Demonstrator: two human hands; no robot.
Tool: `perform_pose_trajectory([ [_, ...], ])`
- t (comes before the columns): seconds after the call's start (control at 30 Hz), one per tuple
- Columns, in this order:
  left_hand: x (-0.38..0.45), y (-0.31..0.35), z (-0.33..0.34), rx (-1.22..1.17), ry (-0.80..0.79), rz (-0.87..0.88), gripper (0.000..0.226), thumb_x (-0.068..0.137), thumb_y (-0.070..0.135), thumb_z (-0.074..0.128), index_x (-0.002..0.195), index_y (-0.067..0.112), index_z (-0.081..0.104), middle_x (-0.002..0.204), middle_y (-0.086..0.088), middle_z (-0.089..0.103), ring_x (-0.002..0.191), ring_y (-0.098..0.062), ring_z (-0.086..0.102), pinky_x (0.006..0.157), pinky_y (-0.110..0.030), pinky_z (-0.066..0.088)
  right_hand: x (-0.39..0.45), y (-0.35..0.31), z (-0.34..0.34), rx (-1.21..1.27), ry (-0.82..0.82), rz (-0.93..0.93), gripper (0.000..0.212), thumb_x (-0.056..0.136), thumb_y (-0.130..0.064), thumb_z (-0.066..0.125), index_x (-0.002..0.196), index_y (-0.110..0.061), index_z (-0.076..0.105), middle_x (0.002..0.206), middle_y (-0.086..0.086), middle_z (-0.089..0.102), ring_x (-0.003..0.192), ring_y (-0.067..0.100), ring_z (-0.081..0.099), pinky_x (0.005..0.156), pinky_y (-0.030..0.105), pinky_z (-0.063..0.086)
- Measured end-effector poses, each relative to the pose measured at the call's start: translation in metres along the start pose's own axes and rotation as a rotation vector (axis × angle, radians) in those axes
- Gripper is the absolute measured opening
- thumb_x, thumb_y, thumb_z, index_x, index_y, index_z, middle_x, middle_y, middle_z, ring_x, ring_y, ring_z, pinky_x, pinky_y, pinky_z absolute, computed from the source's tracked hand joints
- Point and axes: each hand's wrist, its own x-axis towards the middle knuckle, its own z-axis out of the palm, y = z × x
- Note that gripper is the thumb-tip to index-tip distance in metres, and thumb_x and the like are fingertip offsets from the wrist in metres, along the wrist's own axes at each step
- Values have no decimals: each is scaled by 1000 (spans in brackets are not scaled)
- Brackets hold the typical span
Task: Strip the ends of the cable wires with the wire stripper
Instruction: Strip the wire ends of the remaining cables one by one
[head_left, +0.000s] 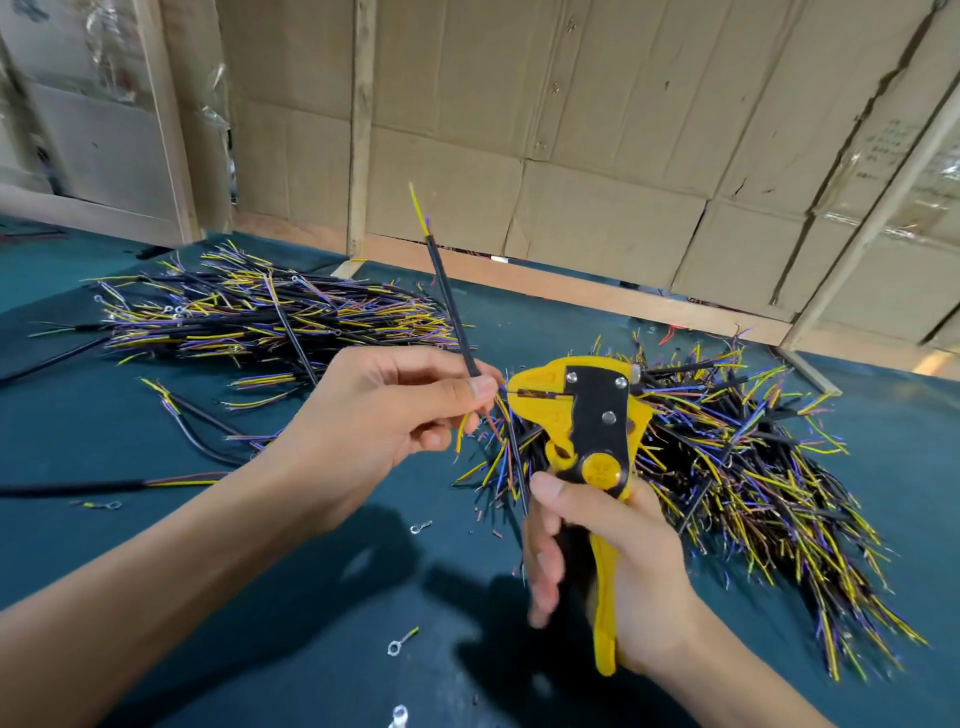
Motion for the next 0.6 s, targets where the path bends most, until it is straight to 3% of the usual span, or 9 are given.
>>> perform_pose_trajectory([
  [0.1, 2, 2, -4, -87, 79, -62, 17, 70, 19, 77, 83, 9, 77, 82, -9, 69, 67, -14, 57, 53, -20, 39, 2, 2, -2, 95, -87, 22, 42, 73, -35, 87, 92, -1, 72, 80, 25, 65, 70, 41, 66, 73, 57, 56],
  [0.33, 1, 5, -3, -332, 65, -181, 5, 74, 20, 76, 79, 18, 76, 83, -1, 71, 68, -9, 65, 51, -18, 41, 1, 8, -7, -6, -46, -99, 32, 87, -32, 79, 96, -3, 67, 83, 20, 67, 76, 43, 68, 78, 76, 50],
  [0.6, -4, 2, 4, -339, -17, -228, 6, 80, 18, 72, 82, 14, 74, 77, -3, 69, 66, -12, 66, 52, -20, 47, -2, 8, -3, -34, -40, -127, 37, 87, -32, 79, 99, 0, 65, 84, 21, 68, 75, 45, 68, 75, 67, 55],
])
